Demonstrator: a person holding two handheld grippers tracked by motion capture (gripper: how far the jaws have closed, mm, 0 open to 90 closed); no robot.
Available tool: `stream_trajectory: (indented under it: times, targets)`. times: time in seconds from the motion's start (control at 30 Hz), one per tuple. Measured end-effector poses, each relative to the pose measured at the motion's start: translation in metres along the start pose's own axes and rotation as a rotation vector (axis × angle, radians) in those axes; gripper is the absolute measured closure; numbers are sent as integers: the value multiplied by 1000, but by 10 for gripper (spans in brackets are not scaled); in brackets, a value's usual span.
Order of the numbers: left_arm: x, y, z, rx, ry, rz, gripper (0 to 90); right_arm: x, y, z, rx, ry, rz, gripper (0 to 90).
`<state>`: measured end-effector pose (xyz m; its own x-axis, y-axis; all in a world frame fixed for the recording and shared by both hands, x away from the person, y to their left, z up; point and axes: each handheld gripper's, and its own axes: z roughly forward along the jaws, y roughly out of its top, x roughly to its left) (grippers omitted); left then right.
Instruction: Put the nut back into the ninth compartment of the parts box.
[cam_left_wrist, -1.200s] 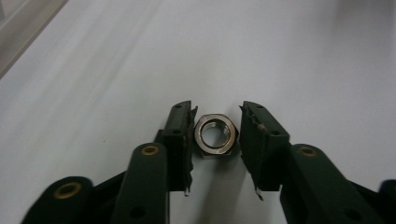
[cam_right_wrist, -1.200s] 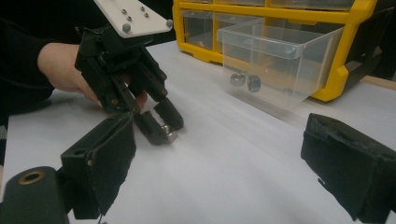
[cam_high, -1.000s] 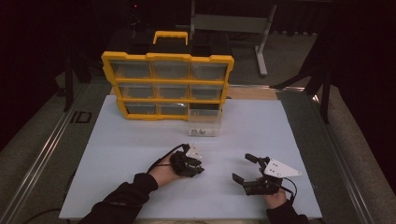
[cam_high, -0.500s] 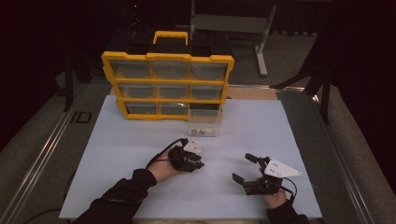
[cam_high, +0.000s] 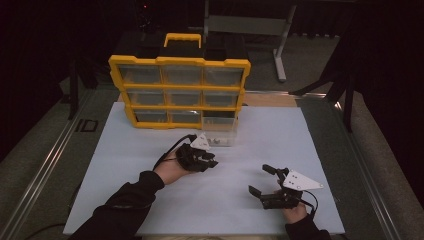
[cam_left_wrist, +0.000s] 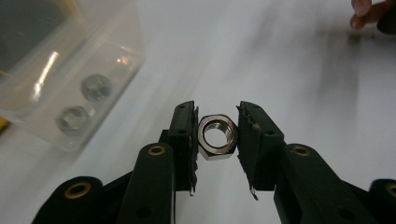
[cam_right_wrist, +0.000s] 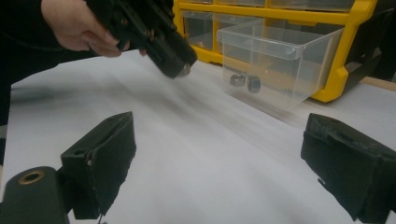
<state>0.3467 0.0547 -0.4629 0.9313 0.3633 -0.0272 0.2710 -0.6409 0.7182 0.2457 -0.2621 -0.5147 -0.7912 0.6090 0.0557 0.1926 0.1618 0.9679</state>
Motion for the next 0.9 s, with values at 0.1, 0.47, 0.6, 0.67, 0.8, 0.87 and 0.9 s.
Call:
stream_trajectory:
  times: [0.1,0.47,0.6,0.67,0.8,0.87,0.9]
  targets:
    - [4,5,-5,-4,10,7,668,0,0,0,-2,-1,0,103]
    - [18,22,-18,-41,36,-6,668,0,0,0,-1,-1,-3,103]
    - [24,28,-20,-49,52,-9,669,0,0,0,-3,-1,-2,103]
    - [27,32,-22,-60,57,-19,669,0,0,0,-2,0,-2,103]
    - [34,40,-25,-77,84,-33,669,0,0,1,-2,0,-3,103]
    - [37,44,-26,-83,95,-40,668,0,0,1,-1,-1,-1,103]
    - [39,45,-26,-86,98,-43,668,0,0,1,-2,0,-1,103]
